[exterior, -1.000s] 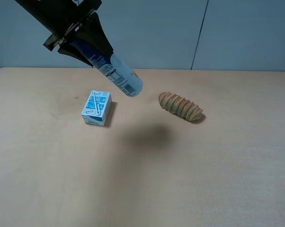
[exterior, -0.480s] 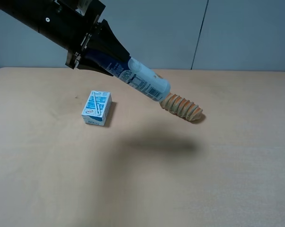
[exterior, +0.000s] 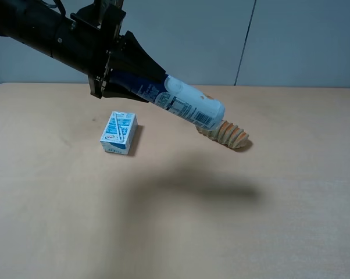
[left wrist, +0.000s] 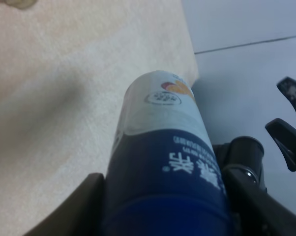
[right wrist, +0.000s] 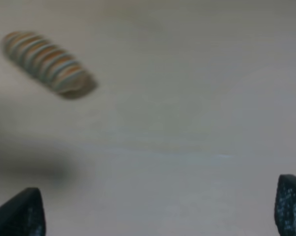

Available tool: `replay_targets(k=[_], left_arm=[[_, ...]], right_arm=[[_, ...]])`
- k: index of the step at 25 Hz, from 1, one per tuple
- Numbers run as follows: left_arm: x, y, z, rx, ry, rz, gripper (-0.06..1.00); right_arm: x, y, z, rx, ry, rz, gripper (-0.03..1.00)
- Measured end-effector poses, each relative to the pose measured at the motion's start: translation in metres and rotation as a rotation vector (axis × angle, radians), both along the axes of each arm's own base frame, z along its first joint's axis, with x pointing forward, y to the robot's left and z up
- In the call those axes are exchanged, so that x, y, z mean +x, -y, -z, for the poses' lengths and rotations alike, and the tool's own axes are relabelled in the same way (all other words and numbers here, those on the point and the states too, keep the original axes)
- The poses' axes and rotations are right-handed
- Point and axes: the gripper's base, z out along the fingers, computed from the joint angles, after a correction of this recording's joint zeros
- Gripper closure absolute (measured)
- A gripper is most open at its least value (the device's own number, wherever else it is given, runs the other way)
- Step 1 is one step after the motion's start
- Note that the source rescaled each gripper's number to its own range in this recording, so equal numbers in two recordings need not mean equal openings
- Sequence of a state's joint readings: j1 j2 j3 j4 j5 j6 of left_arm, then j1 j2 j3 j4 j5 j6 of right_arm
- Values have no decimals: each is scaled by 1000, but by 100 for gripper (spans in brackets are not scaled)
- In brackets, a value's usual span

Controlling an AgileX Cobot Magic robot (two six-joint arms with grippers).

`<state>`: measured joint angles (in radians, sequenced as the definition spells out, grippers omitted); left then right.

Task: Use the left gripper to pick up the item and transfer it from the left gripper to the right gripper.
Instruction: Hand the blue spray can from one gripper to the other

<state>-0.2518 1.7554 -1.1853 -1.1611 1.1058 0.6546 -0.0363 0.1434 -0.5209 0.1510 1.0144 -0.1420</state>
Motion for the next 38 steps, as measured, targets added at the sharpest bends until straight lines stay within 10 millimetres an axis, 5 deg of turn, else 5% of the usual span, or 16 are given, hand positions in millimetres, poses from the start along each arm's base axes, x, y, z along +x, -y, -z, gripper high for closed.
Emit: replay_targets(k=[15, 25, 31, 38], left_arm=[[-1, 0, 0, -7, -2, 11, 94], [-1, 0, 0, -7, 0, 11, 94], [-1, 0, 0, -7, 0, 11, 94], [-1, 0, 0, -7, 0, 11, 94]], right_arm=[[79, -45, -22, -71, -40, -551, -3], [128, -113, -41, -186, -53, -842, -3], [153, -154, -36, -241, -81, -934, -3], [178, -180, -29, -280, -85, -956, -3]])
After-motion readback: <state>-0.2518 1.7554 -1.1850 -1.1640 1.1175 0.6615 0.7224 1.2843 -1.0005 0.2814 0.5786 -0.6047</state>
